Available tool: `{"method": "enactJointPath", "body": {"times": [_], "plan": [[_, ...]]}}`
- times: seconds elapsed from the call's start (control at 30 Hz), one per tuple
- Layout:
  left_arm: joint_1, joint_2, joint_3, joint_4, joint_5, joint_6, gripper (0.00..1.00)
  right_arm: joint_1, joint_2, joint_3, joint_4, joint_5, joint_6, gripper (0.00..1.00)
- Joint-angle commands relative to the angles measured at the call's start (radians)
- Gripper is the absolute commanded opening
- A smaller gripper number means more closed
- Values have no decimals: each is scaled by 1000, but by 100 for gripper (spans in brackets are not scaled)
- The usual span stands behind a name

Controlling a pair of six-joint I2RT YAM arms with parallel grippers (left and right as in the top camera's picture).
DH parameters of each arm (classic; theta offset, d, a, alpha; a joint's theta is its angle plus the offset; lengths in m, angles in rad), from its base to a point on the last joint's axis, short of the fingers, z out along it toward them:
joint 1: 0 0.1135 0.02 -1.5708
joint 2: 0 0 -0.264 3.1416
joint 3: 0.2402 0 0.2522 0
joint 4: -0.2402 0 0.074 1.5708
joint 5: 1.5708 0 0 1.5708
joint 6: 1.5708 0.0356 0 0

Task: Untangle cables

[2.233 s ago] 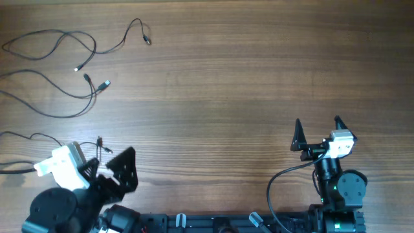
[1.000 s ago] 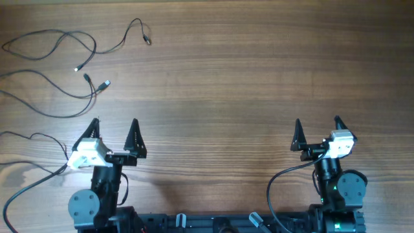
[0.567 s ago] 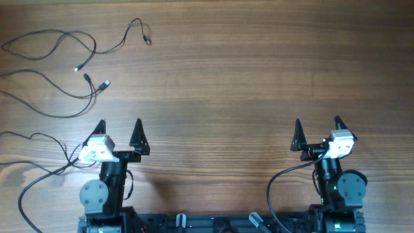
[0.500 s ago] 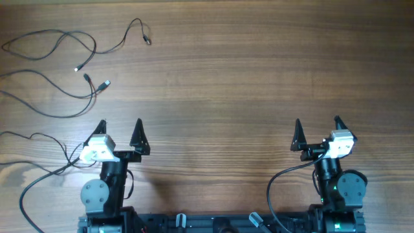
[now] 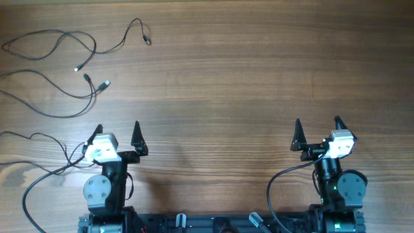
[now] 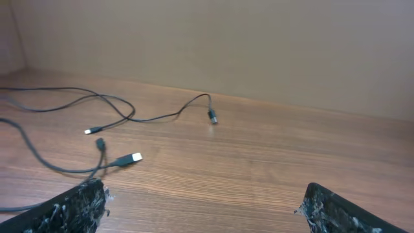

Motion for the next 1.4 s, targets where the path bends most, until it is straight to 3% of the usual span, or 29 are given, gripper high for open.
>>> {"method": "enactJointPath", "body": {"times": [0.0, 0.2, 1.37], "plan": [[6, -11, -6, -4, -43, 27, 100, -8, -15, -1, 2, 18, 16, 100], [5, -11, -6, -4, -43, 153, 100, -8, -15, -1, 2, 18, 16, 100], [5, -11, -6, -3, -35, 75, 100, -8, -15, -1, 2, 18, 16, 100]]}}
